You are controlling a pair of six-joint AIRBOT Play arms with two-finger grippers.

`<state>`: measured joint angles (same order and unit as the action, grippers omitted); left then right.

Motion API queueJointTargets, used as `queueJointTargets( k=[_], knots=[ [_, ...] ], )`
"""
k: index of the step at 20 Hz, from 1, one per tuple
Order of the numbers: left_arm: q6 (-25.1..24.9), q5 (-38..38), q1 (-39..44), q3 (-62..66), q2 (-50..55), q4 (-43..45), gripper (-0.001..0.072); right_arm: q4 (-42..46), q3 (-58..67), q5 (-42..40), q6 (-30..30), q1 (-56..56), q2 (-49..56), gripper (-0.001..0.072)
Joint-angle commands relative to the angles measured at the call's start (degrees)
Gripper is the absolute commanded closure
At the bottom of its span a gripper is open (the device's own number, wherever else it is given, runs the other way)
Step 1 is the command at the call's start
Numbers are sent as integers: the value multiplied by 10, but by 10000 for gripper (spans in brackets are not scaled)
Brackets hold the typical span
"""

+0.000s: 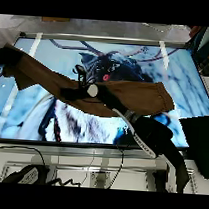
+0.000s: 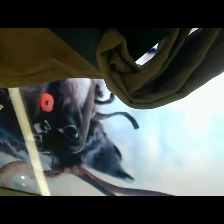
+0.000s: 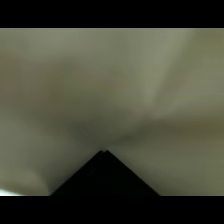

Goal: Fold the clothes and pants, and hang the long-sleeved shirts on hangers.

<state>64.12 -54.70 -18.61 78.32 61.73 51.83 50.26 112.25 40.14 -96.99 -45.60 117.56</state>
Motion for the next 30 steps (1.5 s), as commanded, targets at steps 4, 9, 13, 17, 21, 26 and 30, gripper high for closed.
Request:
queueJointTargets(
  k=[4,9,13,17,21,26,30],
  knots=[
    [0,-3,57,-2,35,0,693,78,19,86,-9,14,10,682],
    [-1,-2,179,-2,137,0,694,138,19,214,-9,147,-25,682],
    [-3,11,296,-2,260,-16,694,149,19,306,24,279,-78,682],
    [-72,79,395,-1,328,-136,694,150,19,356,66,370,-134,682],
    [-97,157,452,-1,345,-135,634,149,19,360,66,416,-166,682],
    [-79,104,403,-1,323,-106,22,162,19,383,67,425,-171,682],
    [-32,-13,257,-1,289,5,130,174,19,383,67,425,-171,682]
  ],
)
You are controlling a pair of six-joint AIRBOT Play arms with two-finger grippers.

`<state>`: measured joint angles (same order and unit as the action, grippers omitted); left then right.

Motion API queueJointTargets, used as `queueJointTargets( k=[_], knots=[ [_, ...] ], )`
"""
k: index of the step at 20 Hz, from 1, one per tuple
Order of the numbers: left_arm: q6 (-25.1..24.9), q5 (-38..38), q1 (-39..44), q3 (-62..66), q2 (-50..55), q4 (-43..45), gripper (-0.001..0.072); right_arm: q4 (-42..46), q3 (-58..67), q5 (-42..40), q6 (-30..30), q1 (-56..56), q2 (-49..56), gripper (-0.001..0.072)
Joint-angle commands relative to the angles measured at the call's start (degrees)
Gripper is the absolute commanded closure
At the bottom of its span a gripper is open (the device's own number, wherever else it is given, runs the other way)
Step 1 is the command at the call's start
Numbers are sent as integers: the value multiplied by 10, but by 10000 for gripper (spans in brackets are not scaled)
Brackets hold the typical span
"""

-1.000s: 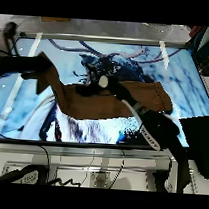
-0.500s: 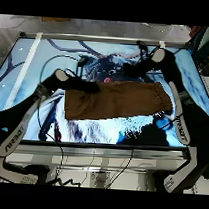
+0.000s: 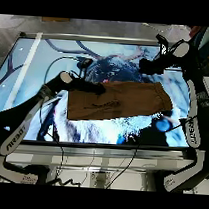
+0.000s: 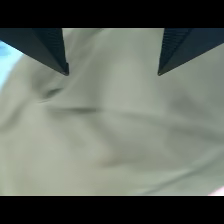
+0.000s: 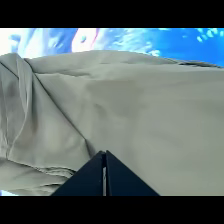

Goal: Fold the clothes and pants, and hang the long-sleeved shirts on hangers.

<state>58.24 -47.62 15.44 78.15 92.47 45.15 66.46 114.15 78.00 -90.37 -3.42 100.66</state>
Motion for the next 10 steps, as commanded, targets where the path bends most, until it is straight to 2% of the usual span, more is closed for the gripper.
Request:
queueJointTargets(
  k=[1,4,6,8,10],
  knots=[
    [26,-126,-126,0,-19,82,130,14,0,3,1,3,-2,682],
    [24,-213,-242,-22,-13,84,125,14,0,-9,1,3,-2,682],
    [15,-214,-276,-60,-9,84,57,13,-2,-27,0,2,-2,682],
    [-11,-193,-282,-99,7,82,55,9,-2,-42,0,0,-2,682],
    [-22,-178,-280,-116,37,46,3,6,-2,-42,0,0,-2,682]
  ],
)
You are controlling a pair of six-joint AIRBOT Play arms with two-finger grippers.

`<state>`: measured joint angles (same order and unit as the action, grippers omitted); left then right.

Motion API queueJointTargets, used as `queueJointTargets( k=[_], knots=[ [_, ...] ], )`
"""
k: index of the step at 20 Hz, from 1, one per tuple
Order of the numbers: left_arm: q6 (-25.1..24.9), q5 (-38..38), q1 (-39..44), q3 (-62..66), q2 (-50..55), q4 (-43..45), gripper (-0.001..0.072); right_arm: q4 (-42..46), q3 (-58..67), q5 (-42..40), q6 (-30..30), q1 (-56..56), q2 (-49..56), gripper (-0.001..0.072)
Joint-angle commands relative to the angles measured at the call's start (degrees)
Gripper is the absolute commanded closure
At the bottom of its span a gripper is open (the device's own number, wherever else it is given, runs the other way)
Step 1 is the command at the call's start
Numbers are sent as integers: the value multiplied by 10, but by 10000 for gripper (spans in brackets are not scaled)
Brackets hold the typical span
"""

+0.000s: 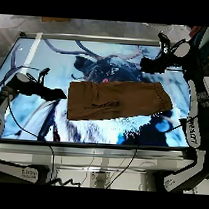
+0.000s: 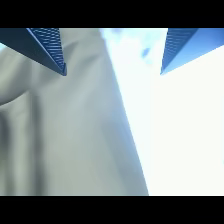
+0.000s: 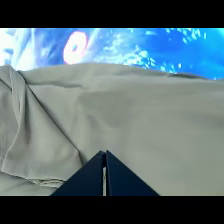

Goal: Fold the clothes and pants, and hang the long-sleeved shirts on hangers.

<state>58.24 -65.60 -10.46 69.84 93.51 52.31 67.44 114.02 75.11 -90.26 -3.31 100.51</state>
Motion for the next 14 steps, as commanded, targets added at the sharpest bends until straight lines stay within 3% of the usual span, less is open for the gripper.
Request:
queueJointTargets(
  k=[1,3,5,6,8,10,12,13,14],
  knots=[
    [-29,4,-21,-33,45,-67,3,-3,0,-12,-1,-1,0,682],
    [-61,5,-19,-33,75,-153,3,-3,0,-12,-1,-1,0,682],
    [-73,12,-5,-33,94,-183,9,-3,0,-12,-1,-1,0,682],
    [-73,17,4,-32,97,-176,66,-3,0,-12,-1,-1,0,682],
    [-73,22,15,-32,97,-180,92,-3,0,-12,-1,-1,0,682],
    [-73,22,32,-32,97,-181,209,-5,0,-12,-1,-1,0,682],
    [-73,31,55,-32,97,-180,211,-10,0,-12,-1,-1,0,682],
    [-73,39,69,-32,97,-178,285,-13,0,-12,-1,-1,0,682],
    [-73,46,79,-31,97,-179,441,-15,0,-11,-1,-1,0,682]
  ],
)
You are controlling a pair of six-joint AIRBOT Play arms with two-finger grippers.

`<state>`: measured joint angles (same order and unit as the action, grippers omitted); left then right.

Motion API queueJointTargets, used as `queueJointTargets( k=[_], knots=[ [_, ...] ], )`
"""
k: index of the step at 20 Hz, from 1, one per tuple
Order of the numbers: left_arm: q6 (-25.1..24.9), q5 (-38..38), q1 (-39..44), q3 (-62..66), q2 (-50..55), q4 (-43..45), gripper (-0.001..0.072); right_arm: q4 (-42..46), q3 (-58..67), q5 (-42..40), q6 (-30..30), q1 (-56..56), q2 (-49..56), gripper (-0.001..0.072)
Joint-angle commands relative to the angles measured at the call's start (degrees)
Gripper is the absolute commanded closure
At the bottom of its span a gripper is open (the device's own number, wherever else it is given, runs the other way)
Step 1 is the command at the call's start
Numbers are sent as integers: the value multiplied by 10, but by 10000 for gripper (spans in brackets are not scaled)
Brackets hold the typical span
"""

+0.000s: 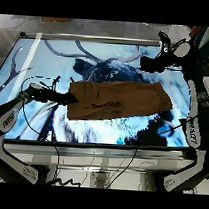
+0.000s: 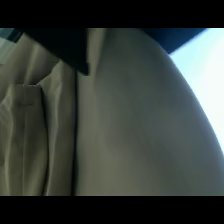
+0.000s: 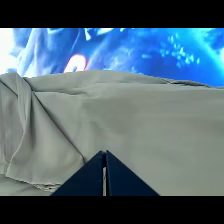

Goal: Fold the clothes and pants, and hang the long-sleeved shirts on hangers.

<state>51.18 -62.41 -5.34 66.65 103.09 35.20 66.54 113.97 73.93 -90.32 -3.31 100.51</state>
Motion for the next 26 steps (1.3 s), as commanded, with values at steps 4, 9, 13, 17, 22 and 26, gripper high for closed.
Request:
queueJointTargets(
  k=[4,9,13,17,22,26],
  knots=[
    [23,2,37,23,-10,4,696,-5,0,11,1,-1,0,682],
    [165,-115,31,116,-106,275,697,4,0,21,45,-1,0,682],
    [194,-198,32,204,-203,387,697,1,0,19,45,-1,0,682],
    [194,-242,36,256,-264,388,697,0,0,19,45,-1,0,682],
    [194,-267,47,260,-285,396,697,-4,0,10,45,-27,5,682],
    [194,-279,54,260,-285,398,696,-3,-1,-22,45,-79,32,682]
  ],
)
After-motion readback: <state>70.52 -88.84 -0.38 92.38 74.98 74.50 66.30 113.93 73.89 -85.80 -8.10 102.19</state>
